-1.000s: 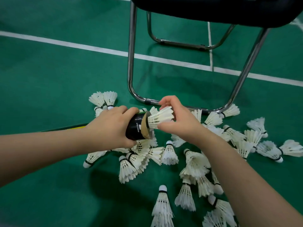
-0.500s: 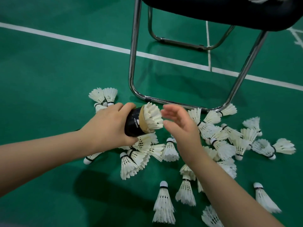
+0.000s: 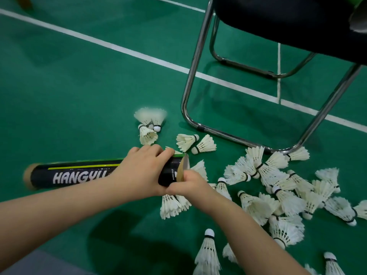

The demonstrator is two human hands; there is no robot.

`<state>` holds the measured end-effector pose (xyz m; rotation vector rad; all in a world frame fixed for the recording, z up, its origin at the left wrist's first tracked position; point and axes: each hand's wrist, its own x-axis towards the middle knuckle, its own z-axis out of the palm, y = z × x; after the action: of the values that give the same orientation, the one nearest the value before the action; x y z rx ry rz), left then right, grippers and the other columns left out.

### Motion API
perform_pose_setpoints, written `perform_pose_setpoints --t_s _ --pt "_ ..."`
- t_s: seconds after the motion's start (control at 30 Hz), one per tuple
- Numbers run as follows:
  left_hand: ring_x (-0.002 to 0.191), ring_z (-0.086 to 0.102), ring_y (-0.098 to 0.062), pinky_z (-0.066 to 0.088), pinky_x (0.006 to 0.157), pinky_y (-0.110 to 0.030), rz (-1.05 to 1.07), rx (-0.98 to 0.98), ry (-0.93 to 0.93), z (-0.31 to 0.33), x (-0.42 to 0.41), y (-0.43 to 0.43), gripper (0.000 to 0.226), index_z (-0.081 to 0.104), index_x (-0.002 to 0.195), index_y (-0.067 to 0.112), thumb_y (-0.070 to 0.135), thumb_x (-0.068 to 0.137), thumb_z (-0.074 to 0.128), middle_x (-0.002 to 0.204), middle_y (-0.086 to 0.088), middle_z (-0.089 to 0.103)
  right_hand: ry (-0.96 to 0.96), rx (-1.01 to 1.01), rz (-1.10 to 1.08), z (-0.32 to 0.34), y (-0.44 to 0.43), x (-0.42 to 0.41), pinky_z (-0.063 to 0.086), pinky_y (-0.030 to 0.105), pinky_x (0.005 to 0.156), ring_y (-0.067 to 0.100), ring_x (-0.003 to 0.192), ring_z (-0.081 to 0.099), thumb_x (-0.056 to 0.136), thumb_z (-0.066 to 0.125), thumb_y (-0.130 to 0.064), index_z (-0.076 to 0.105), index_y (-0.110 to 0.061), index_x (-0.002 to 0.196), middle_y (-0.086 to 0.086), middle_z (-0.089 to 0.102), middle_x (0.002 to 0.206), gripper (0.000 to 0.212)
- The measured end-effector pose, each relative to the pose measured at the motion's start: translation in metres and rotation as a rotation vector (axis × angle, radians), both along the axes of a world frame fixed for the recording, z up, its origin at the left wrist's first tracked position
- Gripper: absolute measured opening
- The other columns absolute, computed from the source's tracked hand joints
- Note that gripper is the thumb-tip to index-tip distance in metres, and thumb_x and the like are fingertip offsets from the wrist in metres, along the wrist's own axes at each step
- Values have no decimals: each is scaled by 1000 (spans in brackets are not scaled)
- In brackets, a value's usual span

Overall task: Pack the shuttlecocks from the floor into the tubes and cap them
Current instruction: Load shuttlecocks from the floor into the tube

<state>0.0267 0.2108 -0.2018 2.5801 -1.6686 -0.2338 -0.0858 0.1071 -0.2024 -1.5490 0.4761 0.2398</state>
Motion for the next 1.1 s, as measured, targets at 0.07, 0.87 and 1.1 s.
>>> perform_pose_setpoints --t_s 0.07,0.87,1.1 --pt "83 55 -26 40 69 -36 -2 -29 -20 -4 2 -1 71 41 116 25 62 56 50 92 -1 55 -3 -5 37 -1 -5 4 40 28 68 14 74 47 64 58 -20 60 -7 79 2 53 76 20" --pt "91 50 -24 39 75 -36 161 -104 60 -20 55 -40 74 43 123 22 50 59 69 96 0 52 401 -679 -311 -119 -162 62 27 43 112 28 139 27 83 63 -47 18 -17 148 6 26 154 85" --pt "90 49 -24 36 73 -34 137 -93 34 -22 59 -54 71 42 122 23 50 62 68 97 -1 52 461 -755 -279 -133 -160 64 44 42 93 29 111 52 82 61 -42 55 -17 114 6 61 112 41"
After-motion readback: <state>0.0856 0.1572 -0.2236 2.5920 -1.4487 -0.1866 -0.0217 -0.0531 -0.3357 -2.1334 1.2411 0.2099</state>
